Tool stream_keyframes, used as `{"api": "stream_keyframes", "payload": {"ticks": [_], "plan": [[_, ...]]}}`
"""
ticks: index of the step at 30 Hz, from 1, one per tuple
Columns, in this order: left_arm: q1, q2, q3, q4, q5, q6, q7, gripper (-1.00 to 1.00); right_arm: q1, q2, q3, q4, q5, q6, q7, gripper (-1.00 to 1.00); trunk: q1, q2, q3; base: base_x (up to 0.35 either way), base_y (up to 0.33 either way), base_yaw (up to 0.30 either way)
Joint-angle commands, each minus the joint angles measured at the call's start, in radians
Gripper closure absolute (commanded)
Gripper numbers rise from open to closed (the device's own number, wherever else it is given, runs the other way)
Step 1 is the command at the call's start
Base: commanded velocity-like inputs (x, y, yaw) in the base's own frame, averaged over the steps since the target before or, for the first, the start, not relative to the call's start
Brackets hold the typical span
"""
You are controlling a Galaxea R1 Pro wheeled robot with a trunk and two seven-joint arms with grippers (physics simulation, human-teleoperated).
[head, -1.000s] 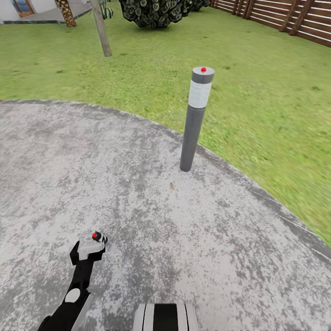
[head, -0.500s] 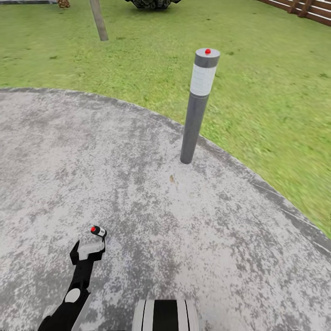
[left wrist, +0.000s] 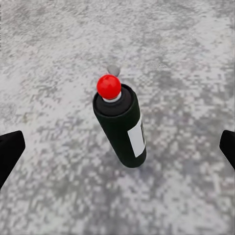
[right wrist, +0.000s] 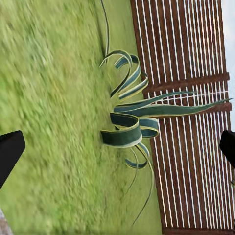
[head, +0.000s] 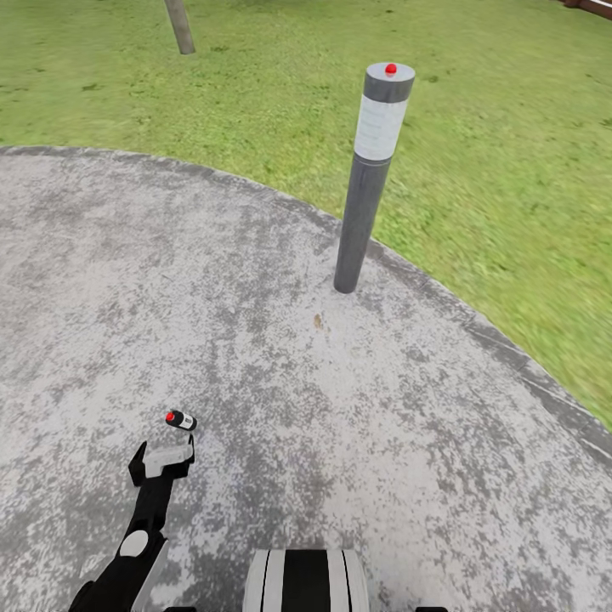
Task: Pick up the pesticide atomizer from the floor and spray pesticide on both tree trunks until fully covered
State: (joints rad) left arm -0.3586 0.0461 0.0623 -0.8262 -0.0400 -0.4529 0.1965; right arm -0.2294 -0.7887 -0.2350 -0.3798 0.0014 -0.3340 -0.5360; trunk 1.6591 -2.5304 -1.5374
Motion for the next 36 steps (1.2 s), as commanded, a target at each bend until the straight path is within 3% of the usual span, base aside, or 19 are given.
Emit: {"api": "stream_keyframes", "payload": {"ticks": [1, 36], "plan": [[0.000, 0.000, -0.001, 0.000, -0.004, -0.004, 0.006, -1.00, -0.001, 0.000, -0.003, 0.001, -0.001, -0.005, 0.001, -1.00, 0.000, 0.000, 0.000, 0.000, 0.000, 0.000], [0.000, 0.000, -0.001, 0.009, -0.006, -0.030, 0.006, -1.00, -0.001, 0.000, -0.003, 0.001, 0.000, -0.005, 0.001, -1.00, 0.000, 0.000, 0.000, 0.049, 0.017, 0.000]]}}
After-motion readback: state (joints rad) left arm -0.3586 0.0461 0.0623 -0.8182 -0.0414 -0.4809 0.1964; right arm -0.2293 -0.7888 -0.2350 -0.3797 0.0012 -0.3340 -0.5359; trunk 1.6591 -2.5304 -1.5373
